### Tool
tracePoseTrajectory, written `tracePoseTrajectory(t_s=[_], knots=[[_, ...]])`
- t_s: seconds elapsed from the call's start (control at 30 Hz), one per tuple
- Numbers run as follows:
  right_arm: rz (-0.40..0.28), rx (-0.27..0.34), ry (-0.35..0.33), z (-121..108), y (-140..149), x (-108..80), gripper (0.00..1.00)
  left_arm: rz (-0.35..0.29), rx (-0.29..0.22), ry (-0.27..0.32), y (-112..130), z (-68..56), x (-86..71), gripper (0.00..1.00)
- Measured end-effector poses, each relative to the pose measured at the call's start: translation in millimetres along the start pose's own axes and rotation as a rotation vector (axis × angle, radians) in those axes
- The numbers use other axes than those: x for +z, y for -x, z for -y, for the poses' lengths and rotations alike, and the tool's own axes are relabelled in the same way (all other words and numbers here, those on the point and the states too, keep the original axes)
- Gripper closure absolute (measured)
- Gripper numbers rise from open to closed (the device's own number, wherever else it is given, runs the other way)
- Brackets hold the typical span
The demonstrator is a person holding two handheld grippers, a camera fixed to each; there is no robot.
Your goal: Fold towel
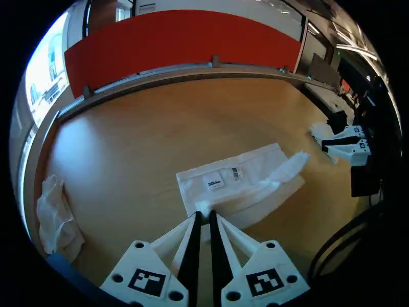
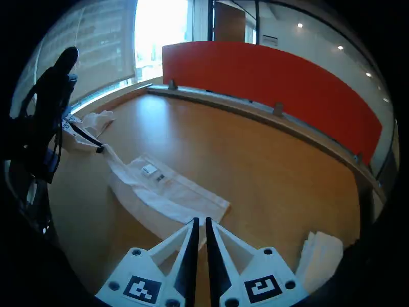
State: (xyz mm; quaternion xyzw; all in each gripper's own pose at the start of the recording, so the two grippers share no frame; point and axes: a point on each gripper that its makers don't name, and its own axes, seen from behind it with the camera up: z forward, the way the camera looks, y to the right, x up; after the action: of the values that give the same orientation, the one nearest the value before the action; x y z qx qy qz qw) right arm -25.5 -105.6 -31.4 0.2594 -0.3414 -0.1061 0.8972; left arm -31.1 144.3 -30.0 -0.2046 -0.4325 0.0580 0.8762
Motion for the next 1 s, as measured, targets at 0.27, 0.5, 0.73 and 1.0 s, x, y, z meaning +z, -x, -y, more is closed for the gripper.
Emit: tracePoseTrajectory(t_s=[0.27, 0.5, 0.73, 1.0], knots=[[0.026, 0.027, -0.001, -5.1, 10.2, 16.7, 0.90, 0.030, 0.000, -0.006, 5.7, 7.4, 22.5, 0.88], [0.030, 0.031, -0.009, -2.2, 10.8, 24.8, 0.90, 0.047, 0.013, -0.008, 8.3, 9.9, 36.5, 0.88], [0.030, 0.030, -0.014, 0.1, 7.5, 29.8, 0.90, 0.062, 0.003, -0.013, 9.6, 14.0, 48.9, 0.88], [0.044, 0.029, -0.019, 1.3, 11.3, 34.5, 0.90, 0.088, -0.028, -0.036, 12.0, 28.1, 71.7, 0.88]])
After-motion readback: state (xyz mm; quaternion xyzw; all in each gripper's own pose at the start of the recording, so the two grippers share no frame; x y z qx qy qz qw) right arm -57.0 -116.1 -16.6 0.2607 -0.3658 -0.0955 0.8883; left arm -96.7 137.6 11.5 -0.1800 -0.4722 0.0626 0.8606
